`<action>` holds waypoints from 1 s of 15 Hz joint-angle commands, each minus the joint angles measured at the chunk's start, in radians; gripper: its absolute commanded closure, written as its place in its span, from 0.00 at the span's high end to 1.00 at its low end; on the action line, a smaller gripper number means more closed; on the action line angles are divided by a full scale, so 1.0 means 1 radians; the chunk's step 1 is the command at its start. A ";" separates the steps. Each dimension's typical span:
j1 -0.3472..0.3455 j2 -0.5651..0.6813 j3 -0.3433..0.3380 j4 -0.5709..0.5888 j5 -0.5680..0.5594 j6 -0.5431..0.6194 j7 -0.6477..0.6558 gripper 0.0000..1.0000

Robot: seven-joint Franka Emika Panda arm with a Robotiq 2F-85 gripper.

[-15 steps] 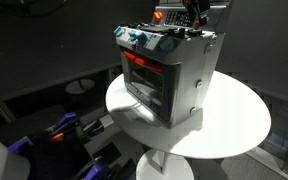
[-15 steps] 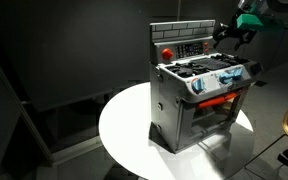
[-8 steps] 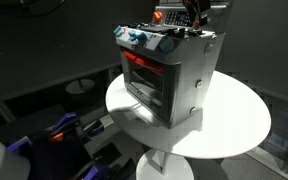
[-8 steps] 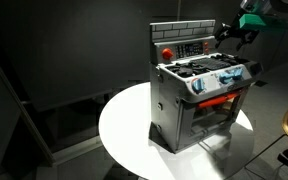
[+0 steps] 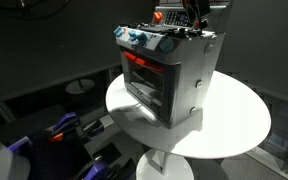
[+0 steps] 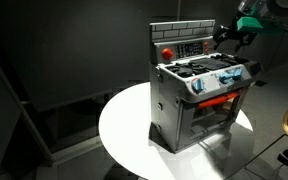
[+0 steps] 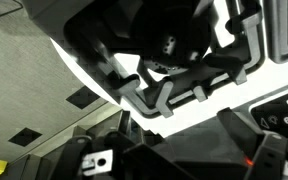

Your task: Press the two orange buttons on the right side of the microwave oven controlling panel starting with the top button then the bottom button

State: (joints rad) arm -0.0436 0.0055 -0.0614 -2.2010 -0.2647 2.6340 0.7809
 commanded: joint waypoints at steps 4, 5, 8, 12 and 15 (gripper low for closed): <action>0.001 0.062 -0.010 0.049 -0.004 0.048 0.017 1.00; 0.002 0.067 -0.011 0.052 0.000 0.054 0.014 1.00; 0.007 0.083 -0.016 0.064 0.003 0.065 0.012 1.00; 0.011 0.096 -0.015 0.077 0.022 0.067 -0.002 1.00; 0.014 0.102 -0.013 0.083 0.038 0.064 -0.011 1.00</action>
State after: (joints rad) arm -0.0407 0.0877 -0.0677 -2.1456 -0.2566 2.6945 0.7839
